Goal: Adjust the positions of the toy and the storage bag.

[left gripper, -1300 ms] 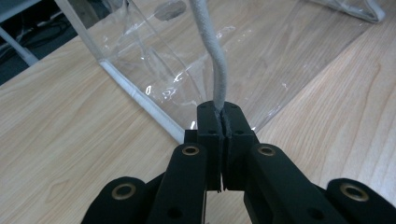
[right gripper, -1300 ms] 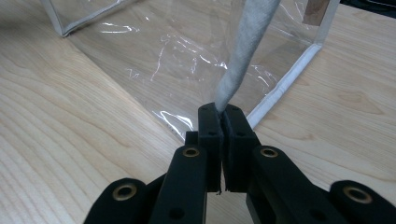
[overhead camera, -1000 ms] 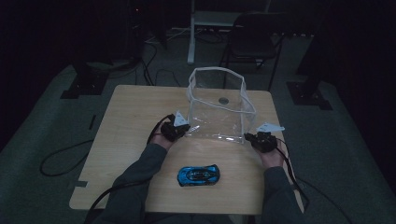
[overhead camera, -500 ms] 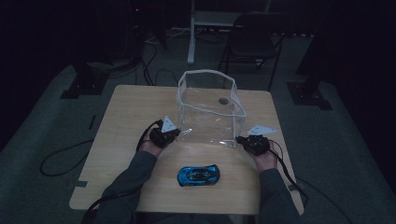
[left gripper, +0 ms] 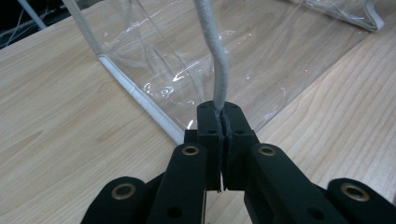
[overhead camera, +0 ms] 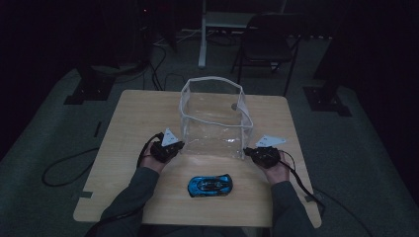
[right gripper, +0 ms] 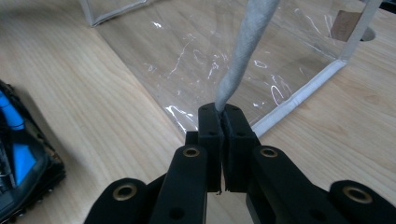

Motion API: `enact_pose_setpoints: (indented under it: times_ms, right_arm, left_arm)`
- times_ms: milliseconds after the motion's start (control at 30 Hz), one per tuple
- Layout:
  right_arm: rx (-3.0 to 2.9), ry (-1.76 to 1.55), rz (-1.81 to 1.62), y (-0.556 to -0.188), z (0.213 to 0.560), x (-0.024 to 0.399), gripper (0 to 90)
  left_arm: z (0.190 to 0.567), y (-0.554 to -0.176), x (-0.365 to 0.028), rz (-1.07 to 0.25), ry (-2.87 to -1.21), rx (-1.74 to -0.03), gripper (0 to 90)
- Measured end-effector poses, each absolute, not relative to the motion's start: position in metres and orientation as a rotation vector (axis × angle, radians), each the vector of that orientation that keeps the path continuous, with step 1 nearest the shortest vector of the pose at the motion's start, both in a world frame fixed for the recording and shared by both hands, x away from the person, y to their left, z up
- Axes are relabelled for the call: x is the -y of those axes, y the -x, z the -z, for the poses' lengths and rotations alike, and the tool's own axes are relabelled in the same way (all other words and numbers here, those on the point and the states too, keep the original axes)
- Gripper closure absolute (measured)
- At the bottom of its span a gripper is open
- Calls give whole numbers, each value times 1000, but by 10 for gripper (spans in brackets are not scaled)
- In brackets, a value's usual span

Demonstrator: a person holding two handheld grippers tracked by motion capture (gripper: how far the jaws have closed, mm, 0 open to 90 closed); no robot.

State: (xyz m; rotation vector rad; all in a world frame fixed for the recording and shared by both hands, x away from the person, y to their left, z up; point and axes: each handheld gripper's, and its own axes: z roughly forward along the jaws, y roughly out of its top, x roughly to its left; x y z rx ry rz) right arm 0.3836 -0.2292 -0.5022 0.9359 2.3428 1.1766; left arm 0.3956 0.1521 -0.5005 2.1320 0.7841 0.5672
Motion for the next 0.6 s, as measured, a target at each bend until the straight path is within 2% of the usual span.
enact_pose_setpoints:
  times_ms: [600]
  right_arm:
    - [-2368, -900, -1205, -367, 505, 225, 879]
  left_arm:
    - [501, -380, -160, -562, -2123, -790, 879]
